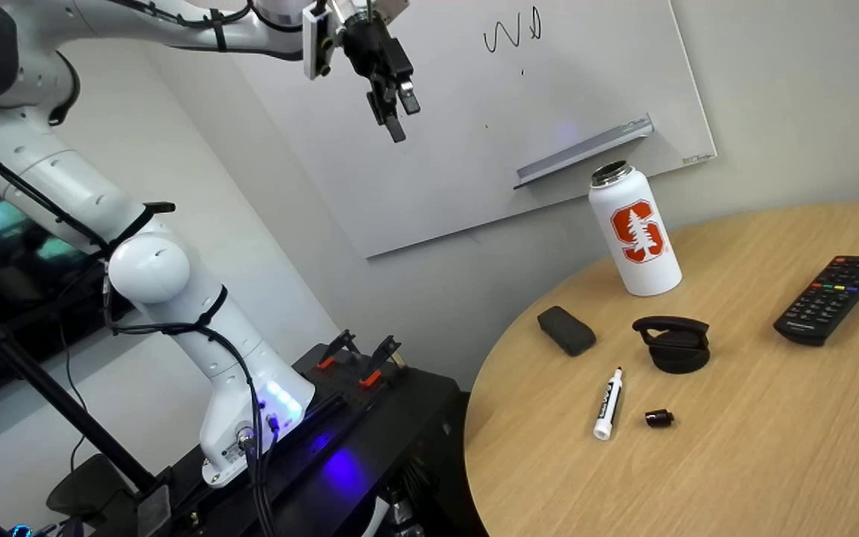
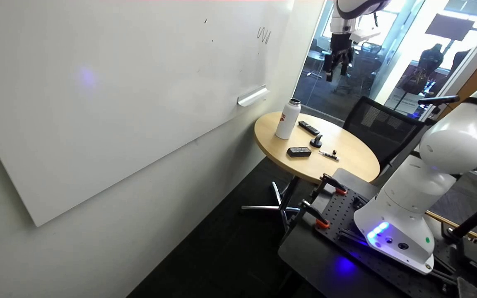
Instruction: Pick up the duster and rub the white board
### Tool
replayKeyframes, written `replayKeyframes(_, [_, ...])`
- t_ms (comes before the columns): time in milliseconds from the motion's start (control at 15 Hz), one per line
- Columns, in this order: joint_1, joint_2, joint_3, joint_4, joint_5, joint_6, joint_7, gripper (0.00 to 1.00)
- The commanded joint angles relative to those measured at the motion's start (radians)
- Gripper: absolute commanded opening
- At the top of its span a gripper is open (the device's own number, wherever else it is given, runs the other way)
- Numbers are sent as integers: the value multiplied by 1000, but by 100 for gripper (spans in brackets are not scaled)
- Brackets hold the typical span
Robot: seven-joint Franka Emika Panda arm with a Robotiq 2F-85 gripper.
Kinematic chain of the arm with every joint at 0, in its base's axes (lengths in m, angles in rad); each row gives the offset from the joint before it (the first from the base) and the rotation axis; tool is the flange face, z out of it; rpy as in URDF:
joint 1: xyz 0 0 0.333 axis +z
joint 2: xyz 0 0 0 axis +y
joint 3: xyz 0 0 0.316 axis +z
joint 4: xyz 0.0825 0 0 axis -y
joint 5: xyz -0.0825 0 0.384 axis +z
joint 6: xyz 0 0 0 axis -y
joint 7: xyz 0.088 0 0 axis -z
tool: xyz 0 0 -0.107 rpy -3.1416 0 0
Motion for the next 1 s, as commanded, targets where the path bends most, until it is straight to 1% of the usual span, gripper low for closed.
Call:
replayKeyframes(0, [-52,62,-30,-93,33,210,151,100])
replayKeyframes(133, [-80,117,-43,-138,36,339,244,100])
replayKeyframes(200, [-89,138,-44,-153,32,382,298,100])
replayKeyframes(267, [-95,154,-39,-158,29,396,360,100])
replayKeyframes(333, [-92,133,-39,-142,25,352,265,100])
replayKeyframes(467, [-93,158,-41,-146,23,364,275,100])
replayKeyframes(667, [-94,152,-40,-142,23,364,273,100])
replayKeyframes(933, [-100,183,-41,-153,54,400,502,100])
